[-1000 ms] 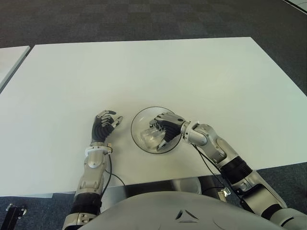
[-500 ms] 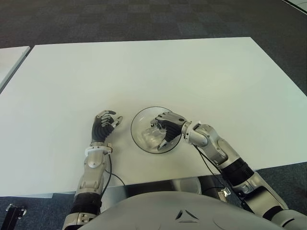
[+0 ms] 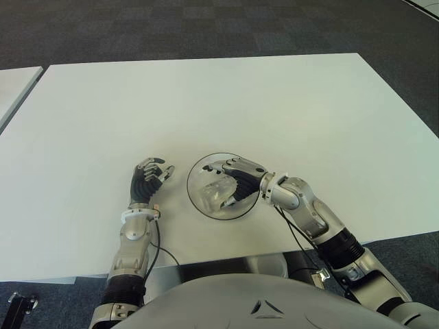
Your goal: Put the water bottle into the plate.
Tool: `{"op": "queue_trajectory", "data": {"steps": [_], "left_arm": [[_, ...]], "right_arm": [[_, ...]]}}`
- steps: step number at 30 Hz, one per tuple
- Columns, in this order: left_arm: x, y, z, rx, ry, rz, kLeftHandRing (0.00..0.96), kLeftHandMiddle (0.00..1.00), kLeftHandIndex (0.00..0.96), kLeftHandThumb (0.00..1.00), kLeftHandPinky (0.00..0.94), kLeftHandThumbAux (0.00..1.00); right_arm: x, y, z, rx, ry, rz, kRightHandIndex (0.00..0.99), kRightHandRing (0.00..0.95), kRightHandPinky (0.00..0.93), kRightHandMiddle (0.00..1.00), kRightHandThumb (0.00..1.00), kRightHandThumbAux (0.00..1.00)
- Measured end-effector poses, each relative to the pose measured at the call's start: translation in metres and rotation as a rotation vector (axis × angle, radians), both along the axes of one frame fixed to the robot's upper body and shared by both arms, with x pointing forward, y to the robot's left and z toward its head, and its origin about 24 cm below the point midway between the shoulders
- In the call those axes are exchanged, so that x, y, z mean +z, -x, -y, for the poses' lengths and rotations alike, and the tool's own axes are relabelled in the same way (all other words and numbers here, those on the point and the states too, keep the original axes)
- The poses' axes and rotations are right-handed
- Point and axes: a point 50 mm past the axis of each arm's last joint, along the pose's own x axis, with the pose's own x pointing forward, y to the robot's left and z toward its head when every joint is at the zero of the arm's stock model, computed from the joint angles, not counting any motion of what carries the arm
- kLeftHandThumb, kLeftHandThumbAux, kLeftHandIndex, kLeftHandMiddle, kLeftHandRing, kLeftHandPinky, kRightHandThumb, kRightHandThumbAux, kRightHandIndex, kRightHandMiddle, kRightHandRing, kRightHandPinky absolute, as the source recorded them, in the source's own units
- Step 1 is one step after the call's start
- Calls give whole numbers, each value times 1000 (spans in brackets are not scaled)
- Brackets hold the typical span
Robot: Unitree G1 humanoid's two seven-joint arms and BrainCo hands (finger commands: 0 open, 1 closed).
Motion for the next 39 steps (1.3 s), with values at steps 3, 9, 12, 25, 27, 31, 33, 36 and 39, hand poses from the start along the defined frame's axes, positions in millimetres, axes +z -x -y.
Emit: {"op": "queue_trajectory", "data": {"steps": [3,9,12,25,27,31,33,36,39], "left_arm": [[0,0,0,-1,-1,1,706,733,438,707,701,715],[0,-1,0,-2,-1,2,686,713,437,707,668,715],[1,-1,0,-2,-3,0,681,709,437,707,666,716],[2,0,0,-1,-13,-15,690,716,437,708,685,716],[2,0,0,-1,-13,-14,692,719,437,707,685,716],[2,0,0,-1,-11,-11,689,715,437,707,676,717],[2,0,0,-1,-10,-9,688,713,437,707,675,717],[1,0,0,-1,-10,-9,691,715,437,707,683,716],[2,0,0,-3,-12,-9,702,726,437,707,701,716]], "right_arm": [[2,1,0,15,-18,25,0,0,0,0,0,600],[4,1,1,22,-41,61,0,0,0,0,0,527],[4,1,2,20,-59,78,0,0,0,0,0,502],[5,0,3,-11,-180,182,0,0,0,0,0,392],[4,1,3,-22,-205,199,0,0,0,0,0,372],[4,0,4,-65,-299,238,0,0,0,0,0,349],[4,0,6,-93,-359,260,0,0,0,0,0,345],[4,-2,7,-128,-439,283,0,0,0,0,0,350],[3,-4,12,-166,-498,301,0,0,0,0,0,399]]}}
